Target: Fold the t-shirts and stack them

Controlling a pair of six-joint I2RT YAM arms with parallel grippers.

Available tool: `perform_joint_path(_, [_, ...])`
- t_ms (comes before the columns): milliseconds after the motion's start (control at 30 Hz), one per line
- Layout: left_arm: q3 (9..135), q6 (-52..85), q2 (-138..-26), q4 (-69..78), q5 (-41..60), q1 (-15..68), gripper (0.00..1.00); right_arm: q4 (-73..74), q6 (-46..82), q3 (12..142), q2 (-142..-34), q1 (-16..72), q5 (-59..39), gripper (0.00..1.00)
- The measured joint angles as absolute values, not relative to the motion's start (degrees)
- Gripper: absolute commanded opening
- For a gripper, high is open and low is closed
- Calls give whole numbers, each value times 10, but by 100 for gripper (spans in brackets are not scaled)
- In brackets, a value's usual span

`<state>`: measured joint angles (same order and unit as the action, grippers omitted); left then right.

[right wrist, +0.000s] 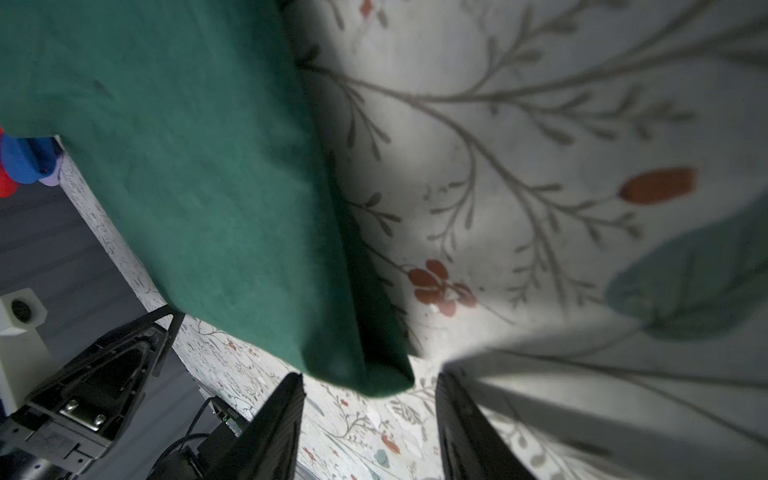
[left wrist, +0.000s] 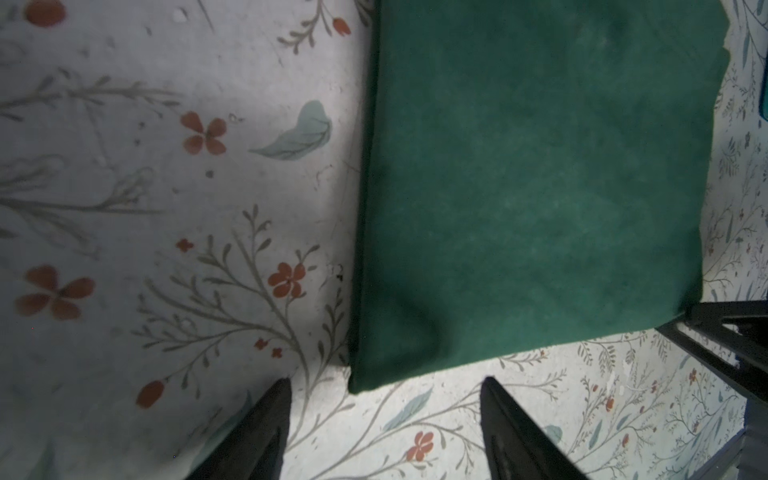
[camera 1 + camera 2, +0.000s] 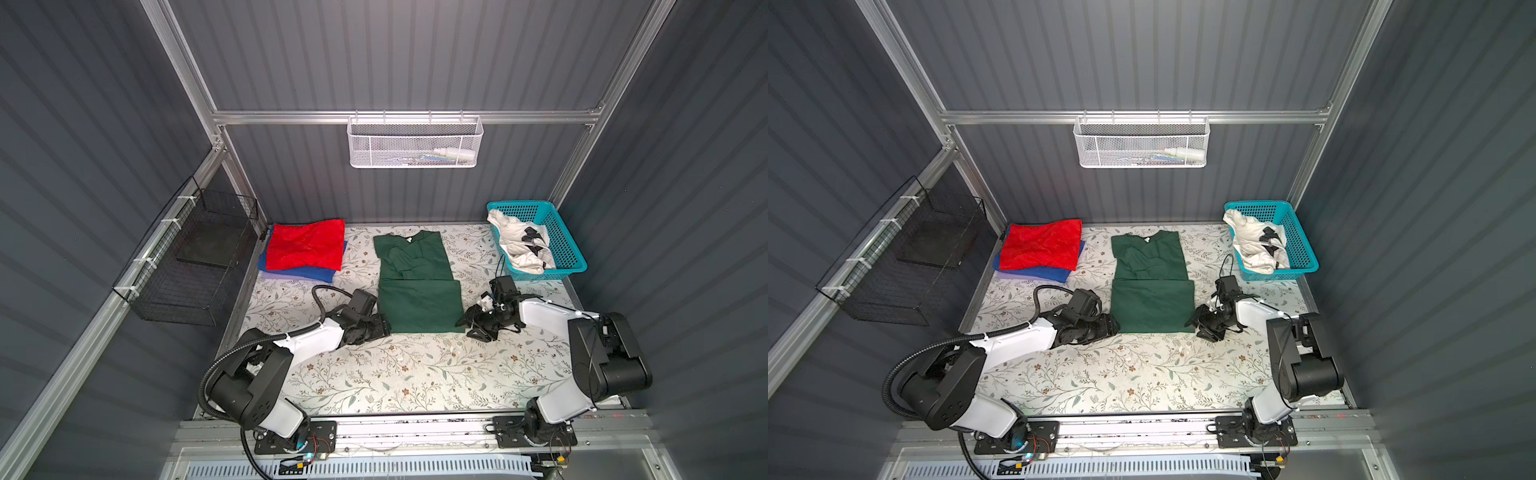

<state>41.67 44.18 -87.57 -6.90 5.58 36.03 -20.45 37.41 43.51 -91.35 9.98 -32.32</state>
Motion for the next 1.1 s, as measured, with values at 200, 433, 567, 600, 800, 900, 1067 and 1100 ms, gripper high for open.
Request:
perform_joint_path(200, [416,451,-887,-48,56,361,58,-176,387,435,-925,110,-333,47])
perform_joint_path(433, [423,464,-915,-10,63,361,43,-159,394,434,-935,112,-338,37])
perform_joint_path(567, [428,473,-934,13,72,364,27,-153,392,435,-945,112,-337,22])
perform_joint_path(600, [428,474,-937,14,74,365,22,-151,392,435,-948,112,-337,19])
perform_joint_path(800, [436,472,-947,2,79,366,0,-150,384,439,-958,113,-340,3])
perform_joint_path(900, [442,472,-948,-8,77,367,0,-154,375,440,-955,114,-335,1])
perform_joint_path(1067, [449,470,-947,-28,76,367,0,-187,356,443,-937,116,-314,0])
perform_joint_path(1100, [450,470,-946,-30,76,367,0,-195,353,444,-933,116,-310,0])
